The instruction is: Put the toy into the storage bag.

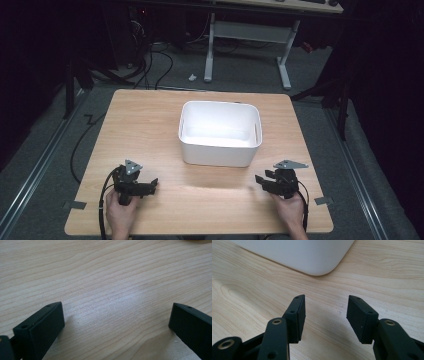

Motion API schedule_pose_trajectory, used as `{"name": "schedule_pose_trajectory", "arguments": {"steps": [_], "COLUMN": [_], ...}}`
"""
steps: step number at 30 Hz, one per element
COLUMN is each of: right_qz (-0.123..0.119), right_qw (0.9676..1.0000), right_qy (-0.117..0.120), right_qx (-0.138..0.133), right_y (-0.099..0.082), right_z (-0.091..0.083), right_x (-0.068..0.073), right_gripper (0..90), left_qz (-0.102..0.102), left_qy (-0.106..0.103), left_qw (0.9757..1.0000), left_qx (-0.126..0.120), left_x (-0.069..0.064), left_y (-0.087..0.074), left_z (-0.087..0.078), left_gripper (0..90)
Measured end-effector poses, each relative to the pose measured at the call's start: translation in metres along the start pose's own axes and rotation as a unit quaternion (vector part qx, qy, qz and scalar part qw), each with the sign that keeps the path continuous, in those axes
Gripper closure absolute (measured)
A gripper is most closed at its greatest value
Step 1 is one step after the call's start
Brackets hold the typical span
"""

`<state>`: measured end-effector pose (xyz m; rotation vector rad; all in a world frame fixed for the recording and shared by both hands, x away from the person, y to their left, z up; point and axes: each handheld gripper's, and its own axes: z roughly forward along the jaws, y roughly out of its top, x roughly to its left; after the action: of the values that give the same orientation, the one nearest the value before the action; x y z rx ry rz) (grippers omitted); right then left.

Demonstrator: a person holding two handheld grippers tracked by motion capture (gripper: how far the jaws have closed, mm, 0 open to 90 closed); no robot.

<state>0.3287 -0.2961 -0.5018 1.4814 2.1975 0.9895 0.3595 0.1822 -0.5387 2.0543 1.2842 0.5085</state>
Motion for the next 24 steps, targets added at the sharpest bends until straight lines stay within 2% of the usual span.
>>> {"name": "schedule_pose_trajectory", "arguments": {"steps": [24], "right_qz": [-0.008], "right_qw": [0.9996], "right_qy": [-0.026], "right_qx": [-0.001], "right_y": [-0.011], "right_z": [0.02], "right_x": [0.003], "right_gripper": [47.7], "left_qz": [0.0], "left_qy": [0.0], "left_qw": [1.0], "left_qx": [0.0], "left_x": [0.0], "left_y": [0.0], "left_z": [0.0], "left_gripper": [0.4]}}
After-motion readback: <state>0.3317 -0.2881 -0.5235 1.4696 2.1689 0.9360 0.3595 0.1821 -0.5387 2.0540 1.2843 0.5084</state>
